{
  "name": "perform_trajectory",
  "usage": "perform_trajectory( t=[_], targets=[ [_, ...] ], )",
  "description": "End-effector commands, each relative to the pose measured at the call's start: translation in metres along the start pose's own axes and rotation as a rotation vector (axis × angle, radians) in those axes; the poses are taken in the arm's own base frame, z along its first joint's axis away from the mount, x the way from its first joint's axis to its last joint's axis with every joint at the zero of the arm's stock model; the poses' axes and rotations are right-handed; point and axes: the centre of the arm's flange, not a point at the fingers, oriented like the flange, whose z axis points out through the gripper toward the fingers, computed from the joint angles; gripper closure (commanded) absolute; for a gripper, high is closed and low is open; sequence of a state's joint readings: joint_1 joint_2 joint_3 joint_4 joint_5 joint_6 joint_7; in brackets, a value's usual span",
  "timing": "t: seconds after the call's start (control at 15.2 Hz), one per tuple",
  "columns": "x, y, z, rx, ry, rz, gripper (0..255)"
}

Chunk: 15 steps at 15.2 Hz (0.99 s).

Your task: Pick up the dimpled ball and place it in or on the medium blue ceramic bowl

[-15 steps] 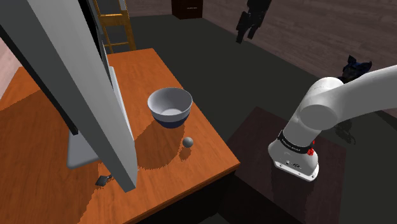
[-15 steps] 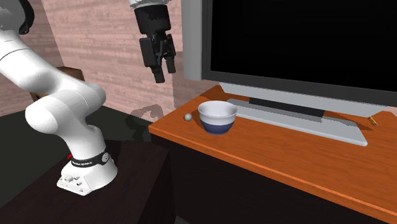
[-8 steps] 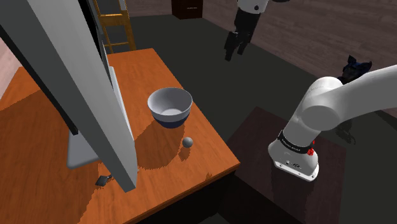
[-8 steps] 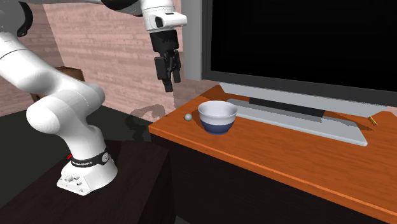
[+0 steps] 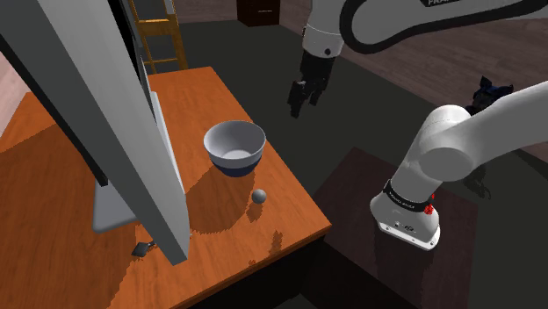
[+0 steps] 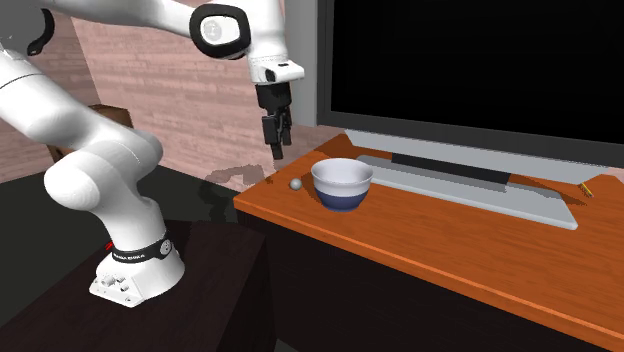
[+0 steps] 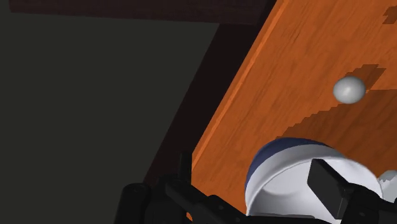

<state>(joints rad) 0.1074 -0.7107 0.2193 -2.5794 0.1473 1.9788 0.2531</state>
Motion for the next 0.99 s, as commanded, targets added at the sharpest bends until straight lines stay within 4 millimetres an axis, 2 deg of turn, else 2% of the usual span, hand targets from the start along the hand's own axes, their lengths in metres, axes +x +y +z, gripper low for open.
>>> perform_trajectory(
  t=[0.0, 0.92],
  targets=[
    [-0.003, -0.021, 0.017, -0.002, -0.004, -0.003, 0],
    [-0.024, -0.167, 0.130, -0.017, -0.042, -0.033, 0]
  ],
)
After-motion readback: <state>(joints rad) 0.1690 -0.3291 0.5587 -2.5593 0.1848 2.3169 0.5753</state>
